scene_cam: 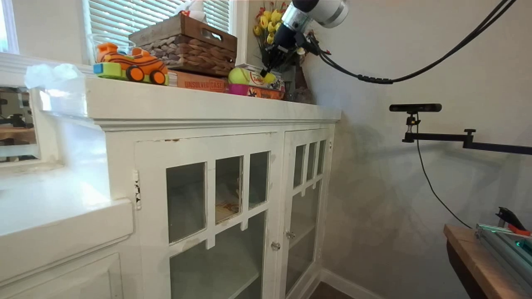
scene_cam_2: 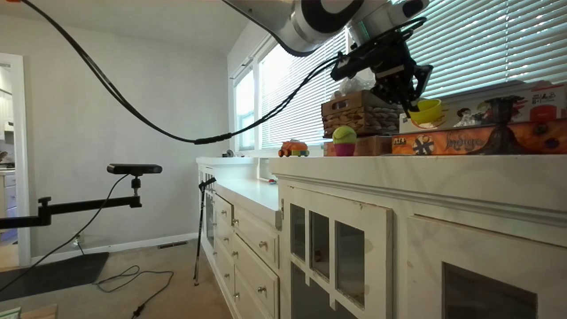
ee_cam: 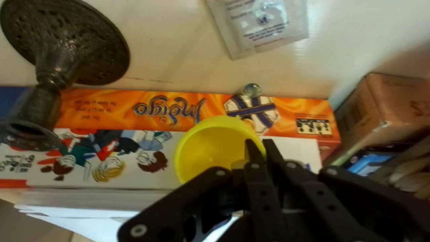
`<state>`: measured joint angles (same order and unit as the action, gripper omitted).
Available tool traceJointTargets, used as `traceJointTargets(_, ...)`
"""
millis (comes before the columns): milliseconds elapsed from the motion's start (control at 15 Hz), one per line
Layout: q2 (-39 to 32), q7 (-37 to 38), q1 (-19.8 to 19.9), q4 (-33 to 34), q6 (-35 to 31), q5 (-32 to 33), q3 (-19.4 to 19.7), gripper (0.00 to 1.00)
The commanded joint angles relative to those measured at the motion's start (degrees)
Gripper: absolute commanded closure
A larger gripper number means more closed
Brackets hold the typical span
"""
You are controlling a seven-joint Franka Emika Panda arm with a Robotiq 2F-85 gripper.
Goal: Put the tennis ball inside the brown cup then move the yellow cup to the left
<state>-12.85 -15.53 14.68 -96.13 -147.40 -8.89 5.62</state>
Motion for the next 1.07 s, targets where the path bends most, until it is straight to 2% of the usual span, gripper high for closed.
traceJointTargets(0, 1.4, -4.1, -0.9, 2.8, 8.6, -1.3, -1.8, 0.98)
traceJointTargets(467, -0.5, -4.3, -3.8, 8.2, 22.6, 0.6, -2.3, 0.98)
traceJointTargets(733, -1.6, -4.7, -4.6, 9.7, 26.6, 2.0, -2.1, 0.98)
traceJointTargets(1000, -2.6, -6.9, -4.6, 9.7, 27.3, 3.5, -2.1, 0.98)
